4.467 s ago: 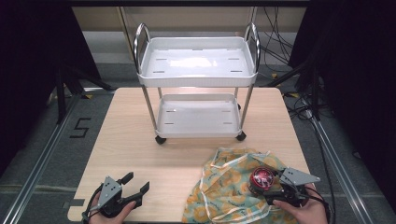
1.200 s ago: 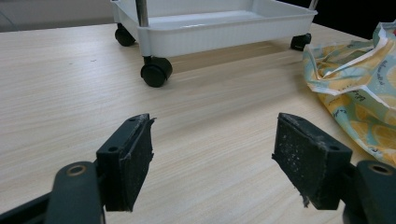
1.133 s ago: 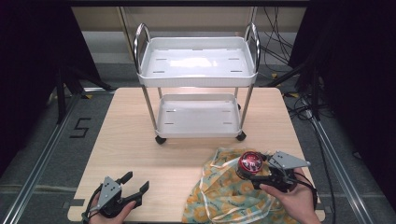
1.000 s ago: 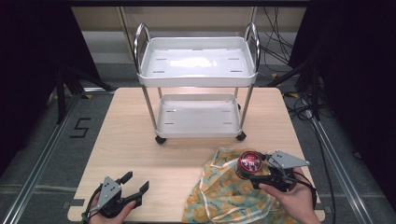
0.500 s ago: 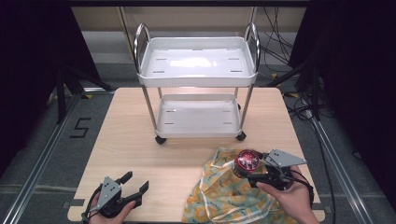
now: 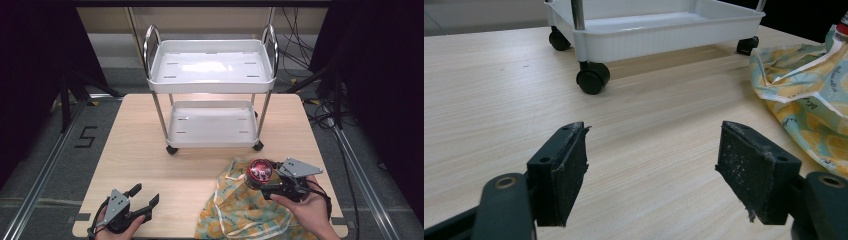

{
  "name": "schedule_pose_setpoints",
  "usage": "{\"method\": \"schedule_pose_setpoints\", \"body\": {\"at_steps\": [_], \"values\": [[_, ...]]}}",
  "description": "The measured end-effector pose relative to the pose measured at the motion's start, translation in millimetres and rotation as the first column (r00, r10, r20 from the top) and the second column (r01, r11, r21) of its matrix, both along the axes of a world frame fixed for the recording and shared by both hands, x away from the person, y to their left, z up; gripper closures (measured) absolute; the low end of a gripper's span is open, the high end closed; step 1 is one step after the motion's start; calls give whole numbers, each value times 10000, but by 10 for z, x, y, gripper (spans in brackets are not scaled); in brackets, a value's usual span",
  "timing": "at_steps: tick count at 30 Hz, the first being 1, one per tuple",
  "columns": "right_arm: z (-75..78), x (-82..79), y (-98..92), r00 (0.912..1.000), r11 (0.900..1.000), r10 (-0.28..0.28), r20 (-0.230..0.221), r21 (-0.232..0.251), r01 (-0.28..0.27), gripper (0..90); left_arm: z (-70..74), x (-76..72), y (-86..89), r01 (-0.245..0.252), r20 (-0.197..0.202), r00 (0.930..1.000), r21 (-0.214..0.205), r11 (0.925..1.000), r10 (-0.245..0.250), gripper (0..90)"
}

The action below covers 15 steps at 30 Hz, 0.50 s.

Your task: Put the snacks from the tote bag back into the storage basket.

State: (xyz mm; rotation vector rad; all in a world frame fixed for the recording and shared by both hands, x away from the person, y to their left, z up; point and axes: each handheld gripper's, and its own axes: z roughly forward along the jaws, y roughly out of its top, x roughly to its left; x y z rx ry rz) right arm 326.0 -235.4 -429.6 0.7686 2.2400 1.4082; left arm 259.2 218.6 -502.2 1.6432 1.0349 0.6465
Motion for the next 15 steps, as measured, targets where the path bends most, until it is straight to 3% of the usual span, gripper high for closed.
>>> {"method": "schedule_pose_setpoints", "body": {"at_steps": [9, 15], "values": [[52, 18, 88, 9999, 9998, 82, -58, 195, -80, 264, 0, -1, 1, -29, 11, 10000, -15, 10000, 29, 274], [57, 55, 128, 9996, 9998, 163, 221, 140, -167, 264, 1, -2, 1, -35, 15, 10000, -18, 10000, 35, 273]]}}
